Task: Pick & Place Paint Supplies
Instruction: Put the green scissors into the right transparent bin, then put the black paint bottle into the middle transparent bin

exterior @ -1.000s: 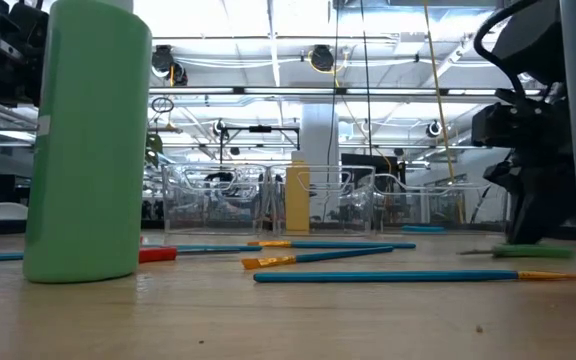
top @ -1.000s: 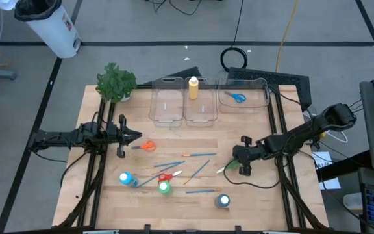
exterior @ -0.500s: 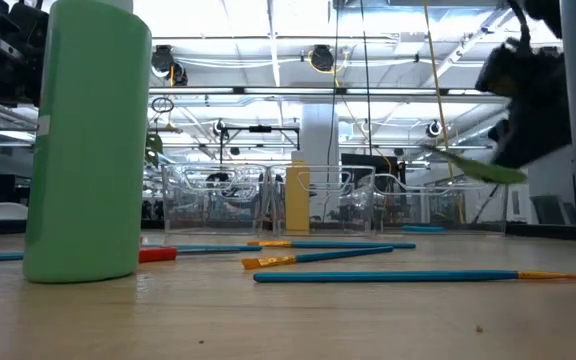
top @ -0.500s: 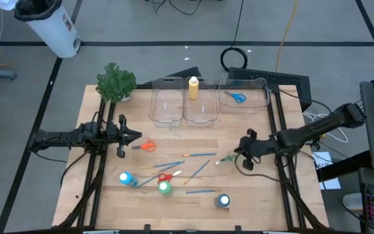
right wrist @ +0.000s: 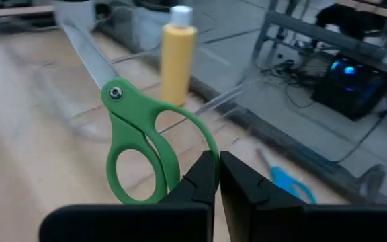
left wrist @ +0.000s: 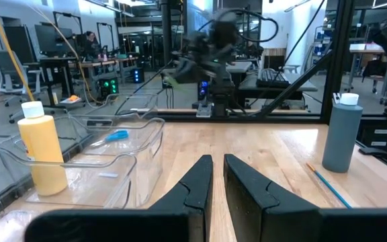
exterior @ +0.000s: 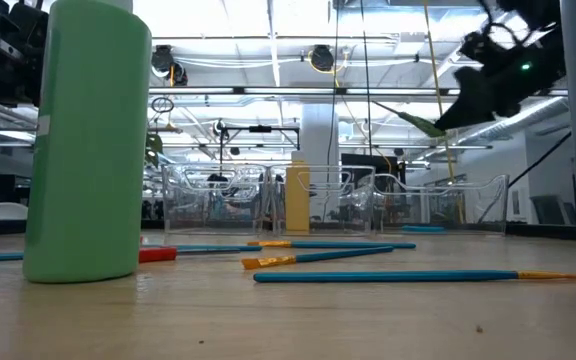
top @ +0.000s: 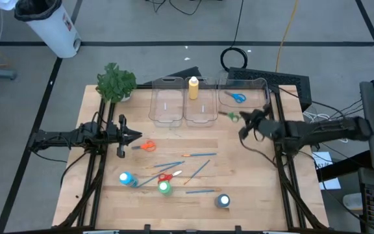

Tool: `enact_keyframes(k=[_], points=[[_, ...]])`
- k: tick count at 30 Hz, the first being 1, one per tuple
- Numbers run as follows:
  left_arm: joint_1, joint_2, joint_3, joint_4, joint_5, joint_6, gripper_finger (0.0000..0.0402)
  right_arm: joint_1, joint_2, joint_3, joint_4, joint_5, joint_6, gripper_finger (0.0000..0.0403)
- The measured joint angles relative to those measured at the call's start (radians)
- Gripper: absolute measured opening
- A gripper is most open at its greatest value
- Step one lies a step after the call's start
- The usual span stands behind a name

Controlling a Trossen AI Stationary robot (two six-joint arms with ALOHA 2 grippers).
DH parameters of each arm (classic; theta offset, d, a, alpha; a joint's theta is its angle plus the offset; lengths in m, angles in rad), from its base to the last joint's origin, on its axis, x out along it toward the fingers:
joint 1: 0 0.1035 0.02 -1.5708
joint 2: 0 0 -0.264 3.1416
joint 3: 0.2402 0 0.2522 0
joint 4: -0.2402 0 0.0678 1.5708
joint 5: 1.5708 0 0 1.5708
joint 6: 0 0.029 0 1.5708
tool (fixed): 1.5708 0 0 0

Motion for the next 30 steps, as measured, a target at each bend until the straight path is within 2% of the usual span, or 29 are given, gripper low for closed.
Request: enact_keyframes(k=[6, 9, 14, 17, 23, 30], points=[[0.0, 0.0, 0.0, 0.0, 0.0, 0.0, 0.0047, -0.415, 0.065, 0.001, 0.138, -0.292, -0.137, 0.0], [0.0, 0.0, 0.0, 0.0, 0.0, 0.0, 0.0047, -0.624, 0.121, 0.001, 0.15, -0.447, -0.159, 0.0], [0.0, 0.0, 0.0, 0.0, 0.0, 0.0, 0.0047, -0.869, 0.253, 0.001, 0.185, -0.574, -0.195, 0.0], [0.0, 0.0, 0.0, 0.0, 0.0, 0.0, 0.0047, -0.939, 0.342, 0.002, 0.226, -0.63, -0.218, 0.0], [0.0, 0.0, 0.0, 0.0, 0.0, 0.0, 0.0047, -0.971, 0.485, 0.002, 0.339, -0.628, -0.265, 0.0014], [0.0, 0.0, 0.0, 0.0, 0.0, 0.0, 0.0047, -0.971, 0.514, 0.002, 0.401, -0.628, -0.256, 0.0062]])
